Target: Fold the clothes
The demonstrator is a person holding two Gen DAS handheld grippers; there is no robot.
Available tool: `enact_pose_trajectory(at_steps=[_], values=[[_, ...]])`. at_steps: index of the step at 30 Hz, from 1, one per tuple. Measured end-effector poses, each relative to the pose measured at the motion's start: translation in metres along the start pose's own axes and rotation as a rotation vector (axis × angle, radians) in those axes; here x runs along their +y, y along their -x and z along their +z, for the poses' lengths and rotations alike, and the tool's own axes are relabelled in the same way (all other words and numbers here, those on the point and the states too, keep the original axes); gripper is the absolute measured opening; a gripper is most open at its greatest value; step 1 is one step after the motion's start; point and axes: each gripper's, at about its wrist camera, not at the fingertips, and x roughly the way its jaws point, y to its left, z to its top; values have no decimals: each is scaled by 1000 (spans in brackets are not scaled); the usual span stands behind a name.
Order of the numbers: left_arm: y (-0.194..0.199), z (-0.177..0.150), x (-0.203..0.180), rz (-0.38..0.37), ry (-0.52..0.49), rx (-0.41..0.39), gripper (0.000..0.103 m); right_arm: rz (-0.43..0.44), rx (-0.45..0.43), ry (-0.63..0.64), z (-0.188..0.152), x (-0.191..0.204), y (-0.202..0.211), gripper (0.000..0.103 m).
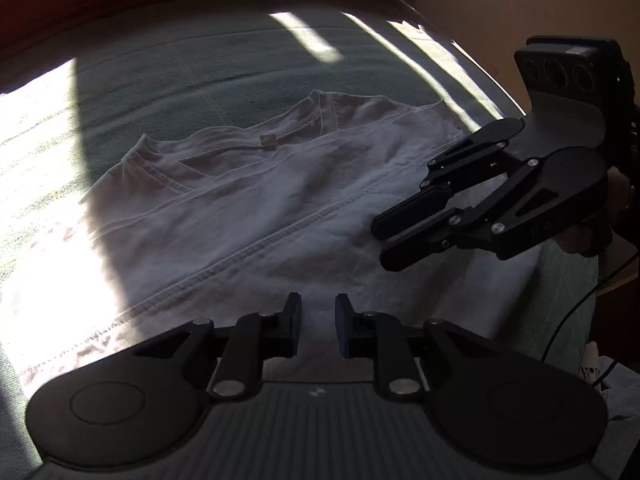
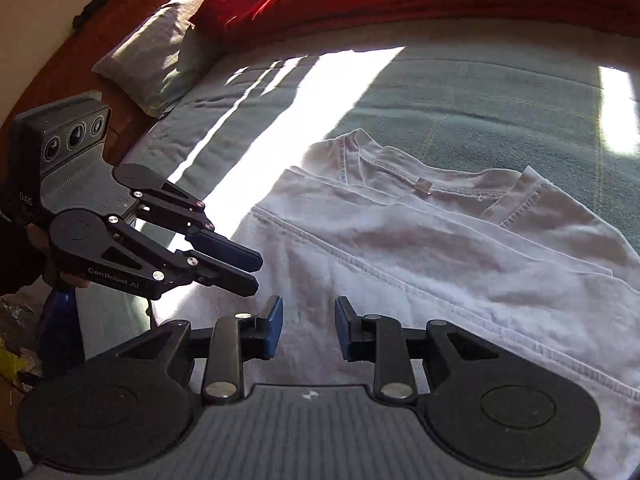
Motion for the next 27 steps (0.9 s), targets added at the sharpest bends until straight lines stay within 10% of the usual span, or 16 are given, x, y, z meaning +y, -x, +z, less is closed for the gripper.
enact_pose_trajectory(at_steps=[11,19,27], values=[[31,-1,60,239,171,-93,13,-202,-127,-122,6,-59,29,29],[4,19,-4,39,-76,-76,26,-124,-54,-20,15,-26,4,41],[18,21,-2,95,-15,-96,25,-210,-88,-17,20,-24,14,42]])
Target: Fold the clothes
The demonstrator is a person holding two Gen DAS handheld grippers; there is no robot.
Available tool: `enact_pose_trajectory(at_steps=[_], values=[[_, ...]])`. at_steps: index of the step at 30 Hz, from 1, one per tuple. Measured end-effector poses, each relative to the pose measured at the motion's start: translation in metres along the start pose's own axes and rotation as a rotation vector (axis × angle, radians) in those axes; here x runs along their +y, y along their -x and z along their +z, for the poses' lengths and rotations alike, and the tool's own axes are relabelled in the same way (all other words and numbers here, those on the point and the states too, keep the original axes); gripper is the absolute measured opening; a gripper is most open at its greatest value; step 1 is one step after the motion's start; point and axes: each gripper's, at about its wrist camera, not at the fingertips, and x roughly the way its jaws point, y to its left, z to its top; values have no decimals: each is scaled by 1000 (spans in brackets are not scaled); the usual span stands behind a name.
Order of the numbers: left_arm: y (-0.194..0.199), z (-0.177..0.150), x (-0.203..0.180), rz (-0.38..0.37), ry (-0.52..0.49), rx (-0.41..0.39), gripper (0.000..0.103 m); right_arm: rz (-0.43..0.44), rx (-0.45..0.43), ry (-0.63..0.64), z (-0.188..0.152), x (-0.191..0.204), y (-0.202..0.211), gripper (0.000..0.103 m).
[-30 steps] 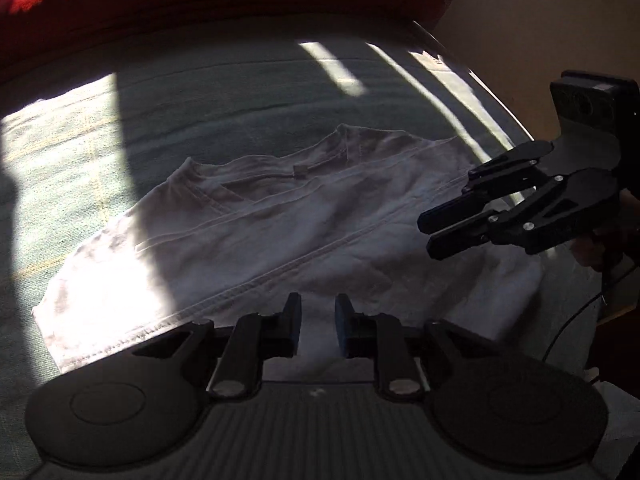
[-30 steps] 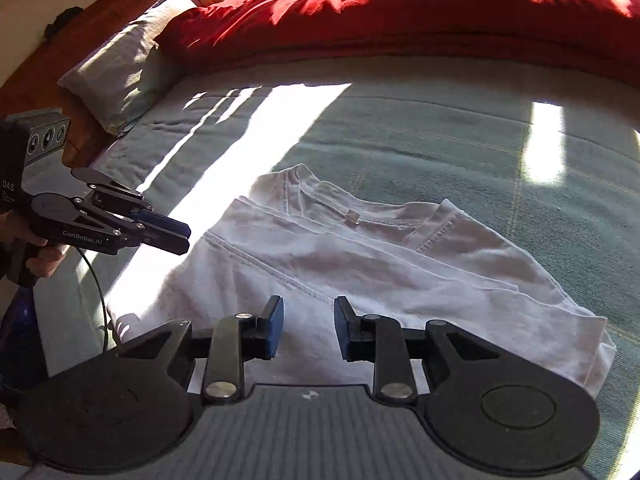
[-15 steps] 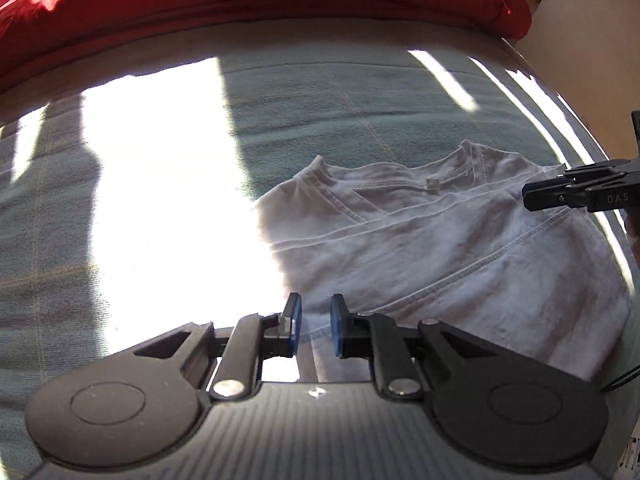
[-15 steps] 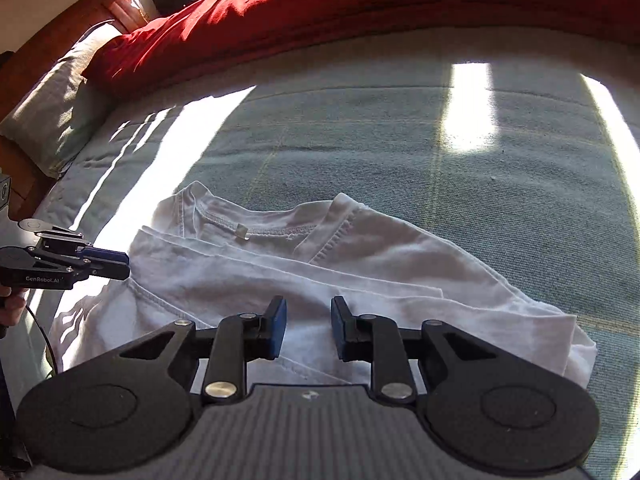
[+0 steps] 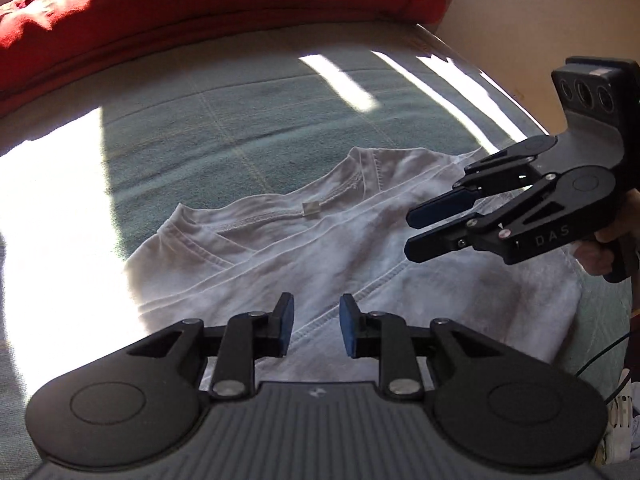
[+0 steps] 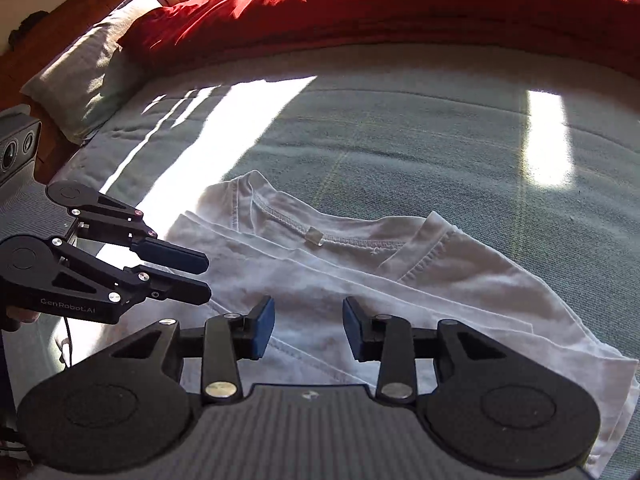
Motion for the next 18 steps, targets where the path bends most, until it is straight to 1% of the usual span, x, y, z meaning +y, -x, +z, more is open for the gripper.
enact_pose_trajectory(at_steps=[2,4,7,8,9,11,14,16,18], values=[[16,-12,-9,-22,-9,22,26,68,21,-7,-11,6,18,42],[28,-30,-18,-48,-11,69,27,160,58,-48,-26,14,31,45],[35,-57,-28,-92,30,141,29,303,129,-169,-56,25,38,48],[33,-66,-30,-108,60,157,29,337,149,-209,-67,29,37,48],[32,-75,-31,-123,90,173,29,343,162,-235,-76,32,34,48],[26,-87,-31,-124,139,190,29,352,187,-287,-95,40,28,48],[30,-103,-26,-65,190,184,29,307,190,-324,-113,40,26,48],[38,-113,-17,-32,227,189,29,259,196,-330,-125,34,35,48],[45,-124,-9,2,263,194,29,214,183,-360,-135,23,51,48]])
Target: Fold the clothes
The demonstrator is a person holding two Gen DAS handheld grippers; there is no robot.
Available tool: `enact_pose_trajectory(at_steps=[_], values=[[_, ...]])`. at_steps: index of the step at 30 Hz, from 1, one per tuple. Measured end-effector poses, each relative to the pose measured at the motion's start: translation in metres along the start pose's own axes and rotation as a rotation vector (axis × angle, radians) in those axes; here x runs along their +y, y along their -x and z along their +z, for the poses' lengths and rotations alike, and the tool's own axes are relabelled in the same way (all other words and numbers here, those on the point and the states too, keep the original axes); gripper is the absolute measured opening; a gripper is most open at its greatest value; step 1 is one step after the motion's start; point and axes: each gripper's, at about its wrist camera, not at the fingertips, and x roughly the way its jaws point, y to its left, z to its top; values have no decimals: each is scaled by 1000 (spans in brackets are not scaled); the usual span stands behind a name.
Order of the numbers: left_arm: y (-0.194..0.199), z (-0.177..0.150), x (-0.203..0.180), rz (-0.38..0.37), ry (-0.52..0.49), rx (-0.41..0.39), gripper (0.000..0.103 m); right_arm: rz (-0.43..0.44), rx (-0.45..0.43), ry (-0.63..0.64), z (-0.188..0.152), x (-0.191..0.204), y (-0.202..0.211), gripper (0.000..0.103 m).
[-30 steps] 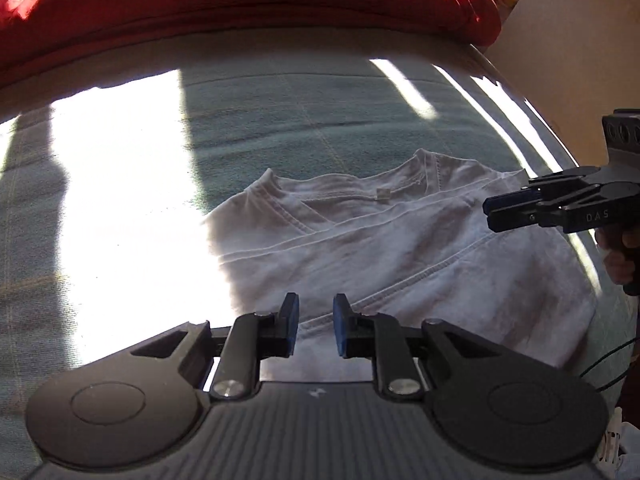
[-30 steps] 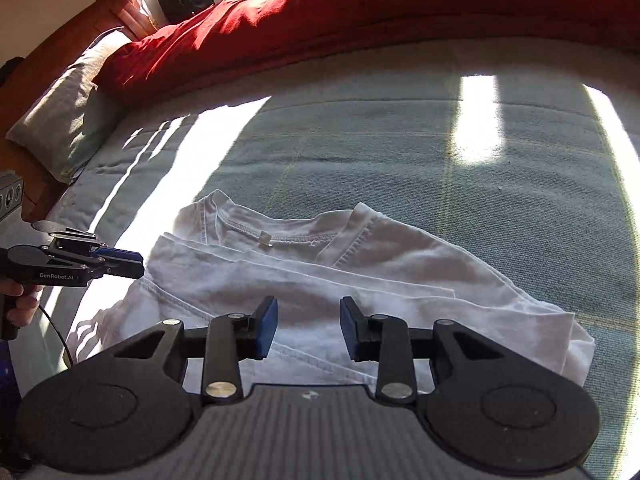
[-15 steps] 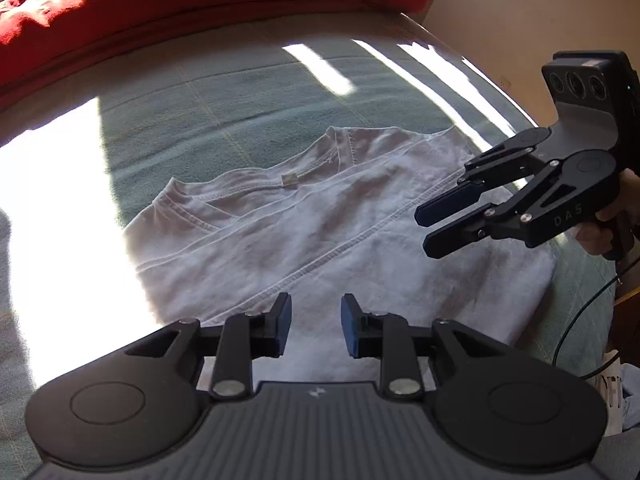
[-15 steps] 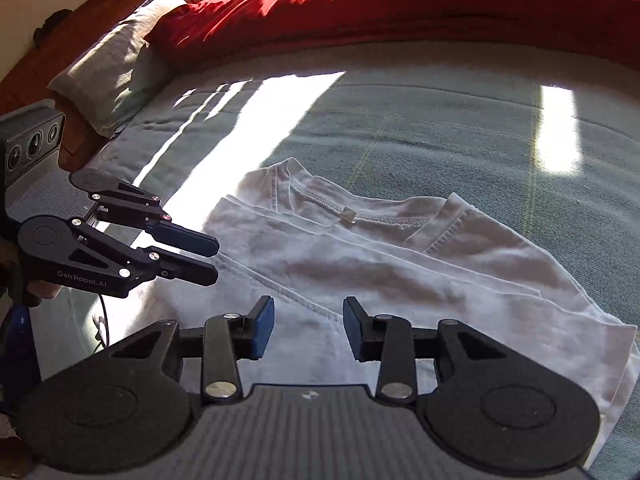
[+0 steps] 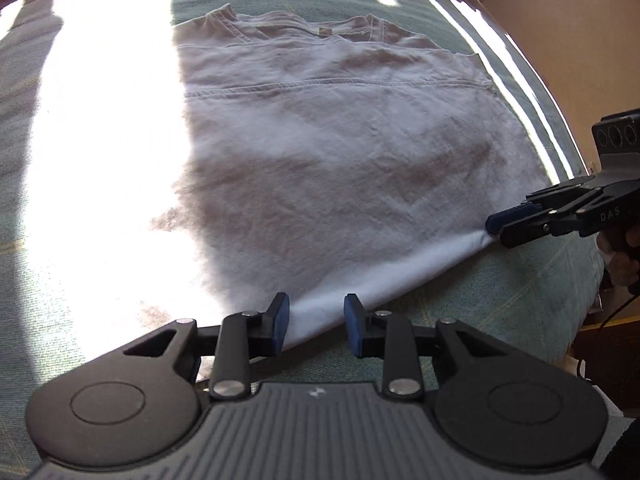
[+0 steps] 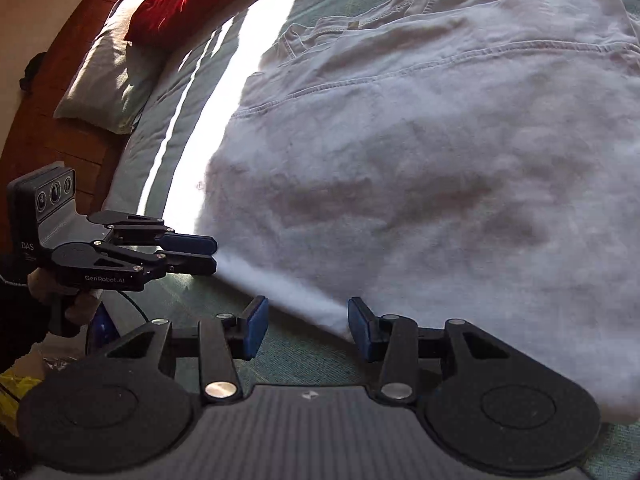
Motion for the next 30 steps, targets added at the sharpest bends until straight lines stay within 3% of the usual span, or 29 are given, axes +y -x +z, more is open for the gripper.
enact_pose_trajectory(at_steps=[7,10,15,20,25,30], values=[[23,-33,44,168,181,21,29,-190,-113,-154,-28,-42,63,50],[36,-31,38,161,189,-45,29,-209,-150,-169,-34,-40,79,53],[30,-12,29,107,193,-133,31,-155,-197,-114,-22,-19,70,58],[16,-20,52,187,256,-106,32,-182,-183,-90,-9,-21,47,58],[44,-43,69,246,316,-94,32,-246,-188,-130,-15,-39,62,58],[53,-30,61,163,283,-187,36,-246,-206,-71,-9,-23,67,62]])
